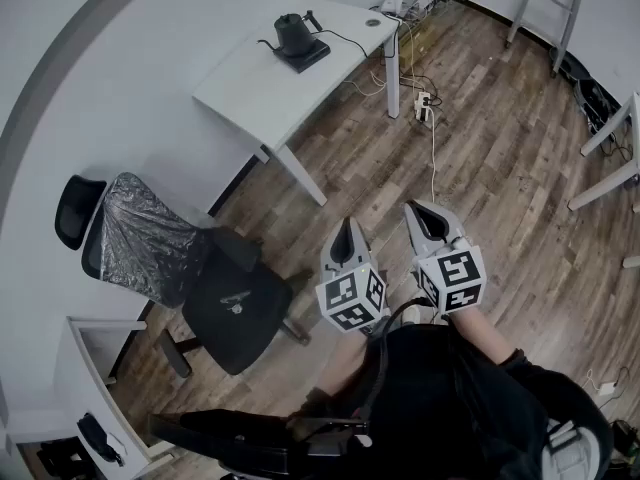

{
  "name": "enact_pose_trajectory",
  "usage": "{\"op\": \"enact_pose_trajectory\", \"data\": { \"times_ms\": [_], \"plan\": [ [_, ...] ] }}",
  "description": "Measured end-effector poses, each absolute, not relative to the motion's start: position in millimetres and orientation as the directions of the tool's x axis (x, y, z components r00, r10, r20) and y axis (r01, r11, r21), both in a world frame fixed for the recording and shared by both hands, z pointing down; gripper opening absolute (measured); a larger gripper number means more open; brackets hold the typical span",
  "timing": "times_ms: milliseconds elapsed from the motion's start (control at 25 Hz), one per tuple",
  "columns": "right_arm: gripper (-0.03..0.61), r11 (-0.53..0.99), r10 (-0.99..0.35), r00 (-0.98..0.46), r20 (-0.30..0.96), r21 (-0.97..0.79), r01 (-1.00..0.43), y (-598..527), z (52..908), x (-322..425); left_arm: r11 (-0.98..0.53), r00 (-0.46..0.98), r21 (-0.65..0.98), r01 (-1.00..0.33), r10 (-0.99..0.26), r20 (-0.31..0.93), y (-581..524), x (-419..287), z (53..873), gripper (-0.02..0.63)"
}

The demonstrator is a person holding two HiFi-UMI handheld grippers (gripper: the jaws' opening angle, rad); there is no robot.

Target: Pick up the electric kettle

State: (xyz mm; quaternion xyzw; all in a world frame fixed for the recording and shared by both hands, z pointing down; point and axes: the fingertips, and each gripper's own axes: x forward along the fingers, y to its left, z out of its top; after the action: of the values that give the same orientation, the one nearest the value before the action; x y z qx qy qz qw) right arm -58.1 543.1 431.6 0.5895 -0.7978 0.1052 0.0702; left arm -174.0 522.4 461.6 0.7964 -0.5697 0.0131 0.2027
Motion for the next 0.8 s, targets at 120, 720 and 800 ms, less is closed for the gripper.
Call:
{"op": "enact_pose_trajectory", "data": {
  "times_ms": [120, 720, 800],
  "plan": [
    [0.002, 0.284, -0.925, -0.296, 0.238, -0.085, -0.955, 540.2, 432.0, -61.5, -0.271, 0.353, 0.309, -0.912, -0.902, 0.251, 520.1, -176.5, 461.5, 0.0],
    [0.002, 0.273, -0.935, -0.285, 0.212, -0.086, -0.958, 529.4, 425.2, -79.3, -0.304, 0.371, 0.275, -0.912, -0.899, 0.235, 511.7, -201.6, 450.6, 0.0],
    [0.002, 0.254, -0.941, -0.268, 0.205, -0.091, -0.963, 527.7, 422.4, -79.1, -0.317, 0.378, 0.257, -0.913, -0.893, 0.242, 509.8, -208.9, 448.7, 0.0]
  ]
}}
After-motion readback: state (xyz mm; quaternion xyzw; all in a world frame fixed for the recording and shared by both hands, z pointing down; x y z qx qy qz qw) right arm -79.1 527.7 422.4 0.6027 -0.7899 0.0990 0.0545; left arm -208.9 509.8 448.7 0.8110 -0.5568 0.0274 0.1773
